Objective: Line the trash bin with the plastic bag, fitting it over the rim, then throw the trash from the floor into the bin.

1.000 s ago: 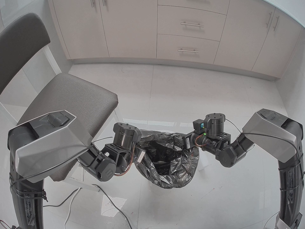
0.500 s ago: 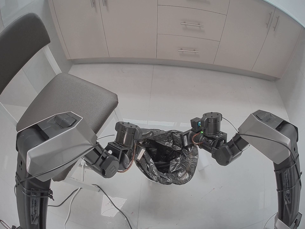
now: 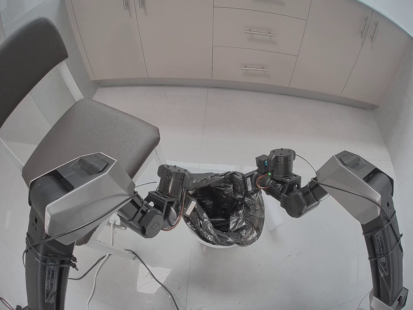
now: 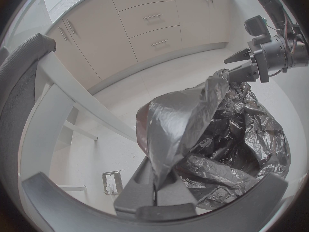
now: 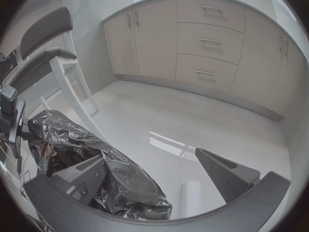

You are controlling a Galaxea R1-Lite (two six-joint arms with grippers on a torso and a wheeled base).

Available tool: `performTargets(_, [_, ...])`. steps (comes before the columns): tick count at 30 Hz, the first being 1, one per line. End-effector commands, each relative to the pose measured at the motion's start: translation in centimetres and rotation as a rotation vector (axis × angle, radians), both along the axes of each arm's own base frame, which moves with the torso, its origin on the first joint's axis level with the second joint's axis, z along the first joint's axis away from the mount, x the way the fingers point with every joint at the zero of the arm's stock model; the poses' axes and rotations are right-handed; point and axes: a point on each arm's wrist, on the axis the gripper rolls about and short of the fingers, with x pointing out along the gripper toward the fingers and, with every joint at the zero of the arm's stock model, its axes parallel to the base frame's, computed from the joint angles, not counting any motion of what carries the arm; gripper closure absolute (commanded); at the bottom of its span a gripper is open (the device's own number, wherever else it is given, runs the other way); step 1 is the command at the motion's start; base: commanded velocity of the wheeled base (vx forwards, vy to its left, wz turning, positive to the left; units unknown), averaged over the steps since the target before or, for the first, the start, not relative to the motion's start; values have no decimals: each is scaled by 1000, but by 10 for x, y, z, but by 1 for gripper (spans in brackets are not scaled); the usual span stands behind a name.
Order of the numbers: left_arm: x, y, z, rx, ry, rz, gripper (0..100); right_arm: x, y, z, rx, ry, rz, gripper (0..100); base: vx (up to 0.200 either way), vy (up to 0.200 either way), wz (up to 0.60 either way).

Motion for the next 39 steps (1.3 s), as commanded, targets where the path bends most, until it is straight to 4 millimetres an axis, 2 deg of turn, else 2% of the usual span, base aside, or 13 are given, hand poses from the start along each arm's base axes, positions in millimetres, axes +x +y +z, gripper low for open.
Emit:
performTargets(1, [1,0,1,9,13,0,100,11,-1,-6,1,-3,-10,0,0,0,0])
performTargets(6, [-1,1,4,24,35,0,100,16,1,-9,5,-13,-12,0,0,0,0])
performTargets(11, [7,5,17,37,59,15,100,24,1,-10,2,-8,-16,0,0,0,0])
performTargets(27, [-1,-5,17,41,72,-9,100,25,0,-6,7,-16,-20,0,0,0,0])
performTargets(35, [1,-2,16,46,79,-2,100,25,0,-5,8,-19,-23,0,0,0,0])
performTargets(36, [0,-2,16,47,82,-2,0,25,0,-5,8,-19,-23,0,0,0,0])
performTargets(39, [0,-1,18,44,81,1,0,25,0,-3,9,-22,-23,0,0,0,0])
